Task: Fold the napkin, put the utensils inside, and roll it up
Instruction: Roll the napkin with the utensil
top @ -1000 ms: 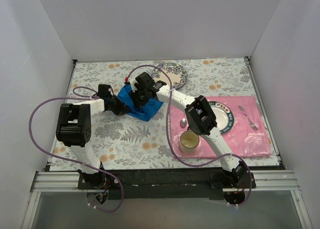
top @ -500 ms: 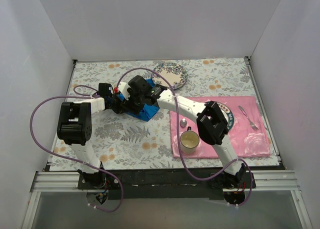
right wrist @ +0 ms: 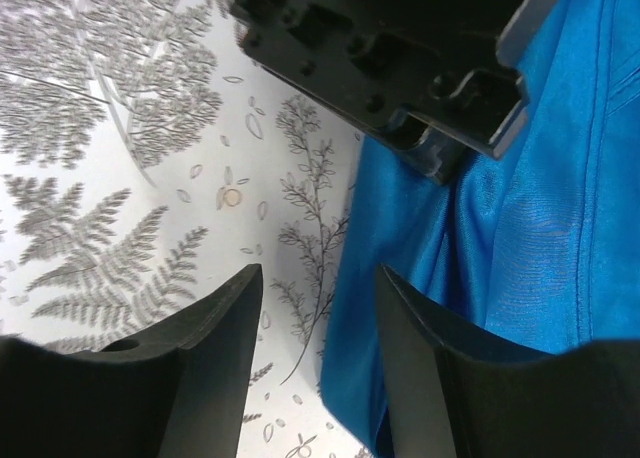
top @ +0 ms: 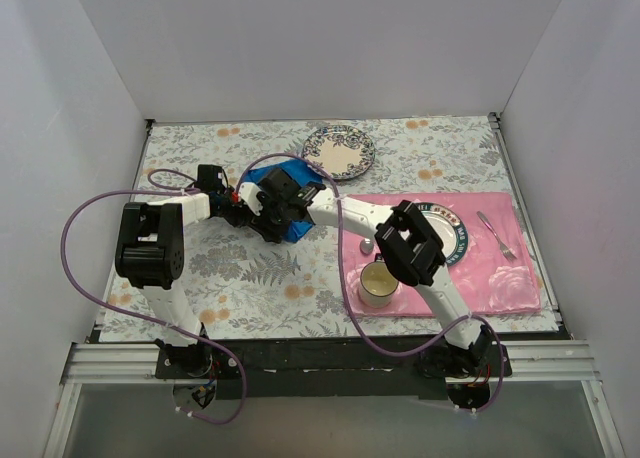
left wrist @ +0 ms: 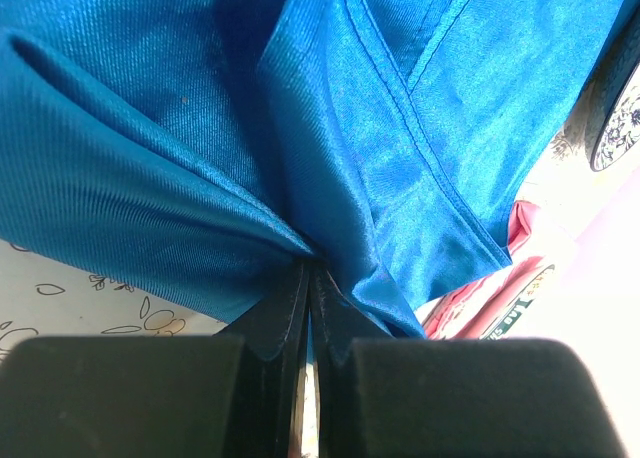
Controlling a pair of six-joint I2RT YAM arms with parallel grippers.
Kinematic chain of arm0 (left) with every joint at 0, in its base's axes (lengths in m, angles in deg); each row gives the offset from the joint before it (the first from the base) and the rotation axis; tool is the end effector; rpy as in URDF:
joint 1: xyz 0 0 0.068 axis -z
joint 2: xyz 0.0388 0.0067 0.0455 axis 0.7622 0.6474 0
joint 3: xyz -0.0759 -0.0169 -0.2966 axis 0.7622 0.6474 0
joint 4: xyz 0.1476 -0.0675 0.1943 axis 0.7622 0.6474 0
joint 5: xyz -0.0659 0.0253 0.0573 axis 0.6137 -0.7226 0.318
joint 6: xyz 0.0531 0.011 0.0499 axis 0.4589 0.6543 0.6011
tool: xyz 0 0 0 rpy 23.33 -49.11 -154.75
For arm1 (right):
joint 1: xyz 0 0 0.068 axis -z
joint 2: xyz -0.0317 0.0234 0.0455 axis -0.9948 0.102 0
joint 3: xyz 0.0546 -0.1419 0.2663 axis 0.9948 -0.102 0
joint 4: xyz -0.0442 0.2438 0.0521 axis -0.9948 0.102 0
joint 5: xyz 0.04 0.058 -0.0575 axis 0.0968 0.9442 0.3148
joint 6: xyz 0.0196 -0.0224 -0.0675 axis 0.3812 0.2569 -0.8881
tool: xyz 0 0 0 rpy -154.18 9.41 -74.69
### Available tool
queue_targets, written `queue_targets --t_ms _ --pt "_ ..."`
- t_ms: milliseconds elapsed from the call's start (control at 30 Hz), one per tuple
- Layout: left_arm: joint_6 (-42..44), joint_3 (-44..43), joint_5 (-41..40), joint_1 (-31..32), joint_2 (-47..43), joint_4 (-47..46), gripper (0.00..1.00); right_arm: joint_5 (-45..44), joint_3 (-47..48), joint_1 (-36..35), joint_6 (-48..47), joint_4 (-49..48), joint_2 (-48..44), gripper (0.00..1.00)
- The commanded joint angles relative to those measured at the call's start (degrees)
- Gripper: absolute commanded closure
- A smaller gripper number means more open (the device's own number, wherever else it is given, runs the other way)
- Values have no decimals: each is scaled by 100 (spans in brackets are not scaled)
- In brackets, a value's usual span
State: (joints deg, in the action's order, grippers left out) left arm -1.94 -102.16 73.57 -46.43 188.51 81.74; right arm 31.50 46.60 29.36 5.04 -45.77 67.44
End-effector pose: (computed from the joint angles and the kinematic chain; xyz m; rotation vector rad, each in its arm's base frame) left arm 0.3673 -0.0447 0.1545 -1.8187 2.2507 -0.9710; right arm 0.3060 0.4538 0.2069 -1.5060 1.9128 0.5281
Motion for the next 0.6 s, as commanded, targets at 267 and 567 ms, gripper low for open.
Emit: queue_targets --t_ms 267,567 --pt "76 -78 -112 20 9 47 100 -423 313 108 -181 -226 437 38" --pt "93 -122 -24 3 -44 82 100 -600 -240 117 -42 -454 569 43"
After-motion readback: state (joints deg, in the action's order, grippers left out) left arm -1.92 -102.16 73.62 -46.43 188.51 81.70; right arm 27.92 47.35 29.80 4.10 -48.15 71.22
